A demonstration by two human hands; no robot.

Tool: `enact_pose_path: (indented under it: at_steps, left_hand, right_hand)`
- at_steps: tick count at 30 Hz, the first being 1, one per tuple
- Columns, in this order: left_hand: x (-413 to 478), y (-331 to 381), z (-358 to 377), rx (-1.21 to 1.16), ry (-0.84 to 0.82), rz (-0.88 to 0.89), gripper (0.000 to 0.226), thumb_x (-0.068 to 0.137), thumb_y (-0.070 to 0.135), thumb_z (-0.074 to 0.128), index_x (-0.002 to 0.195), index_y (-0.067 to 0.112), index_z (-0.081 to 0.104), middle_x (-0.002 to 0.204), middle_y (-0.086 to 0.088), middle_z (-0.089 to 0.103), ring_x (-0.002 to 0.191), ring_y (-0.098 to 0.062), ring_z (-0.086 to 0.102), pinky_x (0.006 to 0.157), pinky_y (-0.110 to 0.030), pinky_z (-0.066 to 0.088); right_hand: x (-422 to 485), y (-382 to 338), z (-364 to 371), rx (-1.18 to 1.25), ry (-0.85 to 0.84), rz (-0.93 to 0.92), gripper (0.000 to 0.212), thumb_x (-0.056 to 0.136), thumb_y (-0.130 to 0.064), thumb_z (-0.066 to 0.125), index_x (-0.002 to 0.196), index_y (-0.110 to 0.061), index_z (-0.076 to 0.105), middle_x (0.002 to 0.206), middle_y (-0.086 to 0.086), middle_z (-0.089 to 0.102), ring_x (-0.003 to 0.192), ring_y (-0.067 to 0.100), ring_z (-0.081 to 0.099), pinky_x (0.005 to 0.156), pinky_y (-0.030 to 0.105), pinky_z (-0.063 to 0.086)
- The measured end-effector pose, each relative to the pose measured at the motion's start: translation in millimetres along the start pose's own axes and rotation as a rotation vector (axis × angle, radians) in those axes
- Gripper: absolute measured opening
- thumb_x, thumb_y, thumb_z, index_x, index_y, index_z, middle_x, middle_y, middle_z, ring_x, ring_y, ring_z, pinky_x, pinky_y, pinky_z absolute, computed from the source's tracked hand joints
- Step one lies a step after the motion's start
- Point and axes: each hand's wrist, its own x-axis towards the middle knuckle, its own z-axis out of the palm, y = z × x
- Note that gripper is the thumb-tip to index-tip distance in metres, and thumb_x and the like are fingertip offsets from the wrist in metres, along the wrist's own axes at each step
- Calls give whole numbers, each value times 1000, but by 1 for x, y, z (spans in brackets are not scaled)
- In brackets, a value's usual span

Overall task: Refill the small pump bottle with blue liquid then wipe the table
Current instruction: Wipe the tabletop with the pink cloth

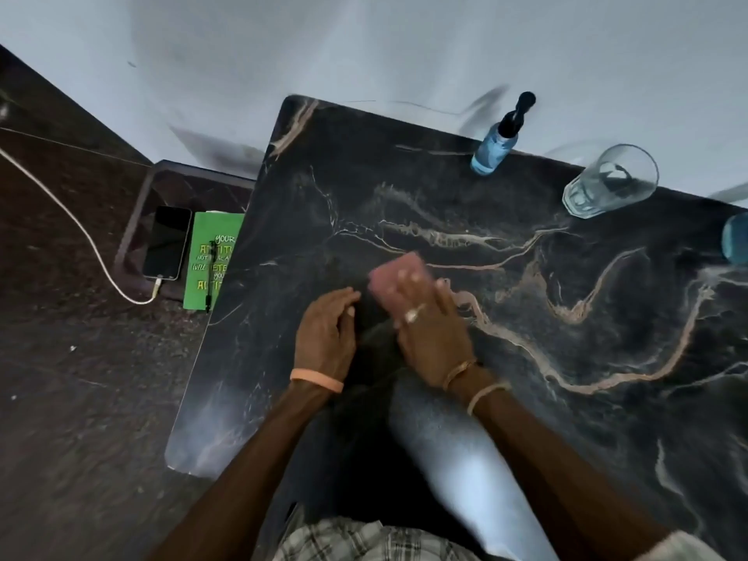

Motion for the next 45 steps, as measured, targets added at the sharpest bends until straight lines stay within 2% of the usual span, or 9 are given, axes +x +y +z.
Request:
enact_pose_path:
  at_steps: [4, 11, 15, 17, 22, 26, 32, 38, 45]
  left_hand:
    - [14, 7, -7, 4, 61, -15, 24, 93, -5, 58, 114, -4, 70, 120, -21, 68, 114, -35, 63, 106, -43, 45]
    - [-11, -17, -27, 172, 101, -132, 28, 96, 3, 54, 119, 1, 69, 118, -20, 68, 111, -35, 63, 100, -37, 42]
    - [-74, 9, 4, 143, -14, -50, 30, 88, -6, 54, 99, 10, 76, 95, -14, 74, 90, -23, 65, 82, -18, 39]
    - [-80, 35, 34, 40, -64, 136, 33, 77, -13, 57, 98, 5, 76, 100, -17, 74, 95, -16, 64, 95, -8, 37]
    - [-54, 91, 107, 36, -339, 128, 54, 82, -17, 49, 132, 1, 59, 148, -16, 49, 146, -28, 34, 123, -34, 19]
    - [-89, 87, 105, 123, -290, 190, 45, 91, -3, 55, 136, 1, 55, 146, -20, 50, 139, -31, 43, 118, -33, 25]
    - [-160, 33, 80, 139, -224, 130, 48, 77, -13, 63, 122, 3, 68, 127, -18, 64, 115, -37, 62, 103, -47, 48]
    - [-142, 43, 83, 280, -174, -14, 33, 92, -2, 58, 124, 0, 67, 138, -21, 56, 123, -39, 54, 107, -43, 40]
    - [-158, 54, 91, 454, -222, 26, 47, 101, 15, 46, 147, 12, 44, 157, -13, 28, 135, -31, 35, 111, -34, 38]
  right_hand:
    - [49, 9, -15, 135, 18, 331, 62, 102, -37, 30, 157, -14, 11, 164, 12, 0, 151, 29, -4, 120, 54, -6]
    - [24, -85, 9, -83, -126, -442, 65, 99, -40, 29, 156, -12, 14, 164, 14, 5, 150, 34, -7, 120, 54, 2]
    - [-54, -42, 15, -57, -191, -600, 57, 103, -38, 33, 155, -18, 23, 163, 5, 19, 152, 25, 3, 121, 49, 2]
    - [-68, 3, 9, -104, -166, -554, 54, 104, -40, 30, 154, -20, 27, 161, 4, 24, 152, 23, 7, 121, 48, -2]
    - [-87, 71, -4, -65, -142, -171, 61, 99, -38, 33, 153, -11, 28, 157, 12, 32, 151, 26, 11, 121, 48, -4]
    - [-138, 25, 19, 58, -119, -85, 73, 96, -41, 39, 158, -14, 9, 165, 11, 5, 150, 31, -10, 118, 53, -12]
    - [-174, 8, 29, -28, -103, -379, 60, 98, -36, 49, 153, -19, 31, 161, 6, 24, 151, 30, 2, 120, 55, 0]
    - [-197, 15, 21, -18, -29, -111, 44, 91, -29, 55, 133, -18, 60, 141, 11, 53, 128, 33, 50, 106, 48, 42]
    - [-192, 19, 0, -325, -108, -236, 50, 102, -13, 41, 148, 1, 29, 152, 29, 30, 134, 47, 36, 105, 54, 37]
